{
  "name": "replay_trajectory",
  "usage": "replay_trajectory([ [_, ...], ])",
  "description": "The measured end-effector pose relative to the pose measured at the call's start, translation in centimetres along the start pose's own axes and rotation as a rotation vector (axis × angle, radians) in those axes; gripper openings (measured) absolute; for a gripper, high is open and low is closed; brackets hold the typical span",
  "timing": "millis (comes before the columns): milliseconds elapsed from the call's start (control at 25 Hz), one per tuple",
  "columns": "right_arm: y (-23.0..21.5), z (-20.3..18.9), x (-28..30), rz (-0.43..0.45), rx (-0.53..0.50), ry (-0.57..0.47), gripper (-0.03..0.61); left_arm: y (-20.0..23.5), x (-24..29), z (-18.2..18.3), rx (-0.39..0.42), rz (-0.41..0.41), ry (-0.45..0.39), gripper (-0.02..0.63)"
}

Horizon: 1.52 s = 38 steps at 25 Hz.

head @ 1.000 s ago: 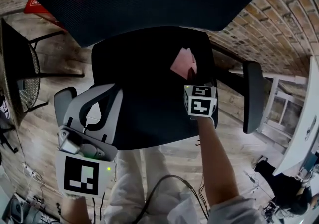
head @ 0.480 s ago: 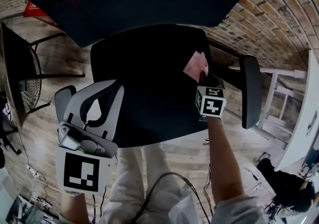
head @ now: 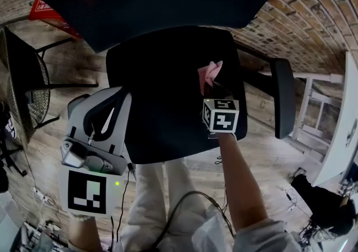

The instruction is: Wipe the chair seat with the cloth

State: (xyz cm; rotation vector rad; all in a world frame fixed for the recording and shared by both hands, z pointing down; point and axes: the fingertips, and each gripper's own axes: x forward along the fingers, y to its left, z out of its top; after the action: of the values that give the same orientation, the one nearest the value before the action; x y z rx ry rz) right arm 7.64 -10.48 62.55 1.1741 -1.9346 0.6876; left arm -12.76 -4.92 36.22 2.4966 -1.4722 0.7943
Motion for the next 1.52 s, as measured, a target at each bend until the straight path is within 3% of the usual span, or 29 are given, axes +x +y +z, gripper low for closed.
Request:
replay_trajectory([
  [360,9.0,-1.3,0.3,0.146,-0.05,0.01,0.055,1.5,-1.7,-1.2,-0.028,0.029,0.011,0.018],
  [800,22.4,-2.4,-0.9,0.393,-0.222,0.021,0.055,1.7,-2.7,-2.1,-0.049,0.042,0.009,0.018],
  [1080,29.1,-3.0,-2.5,0.569,-0.279,0.032,0.055,2.2,-3.3,-2.6,-0.076,0.06,0.007,0.018],
  [1320,32.2,-4.8,-4.1,0.673,-0.333,0.064,0.055,2.5,-3.5,-2.7,-0.079,0.065,0.01,0.018],
  [1520,31.1,-5.5,-4.2,0.651,-0.315,0.068,0.055,2.5,-3.2,-2.7,-0.081,0.065,0.01,0.018],
])
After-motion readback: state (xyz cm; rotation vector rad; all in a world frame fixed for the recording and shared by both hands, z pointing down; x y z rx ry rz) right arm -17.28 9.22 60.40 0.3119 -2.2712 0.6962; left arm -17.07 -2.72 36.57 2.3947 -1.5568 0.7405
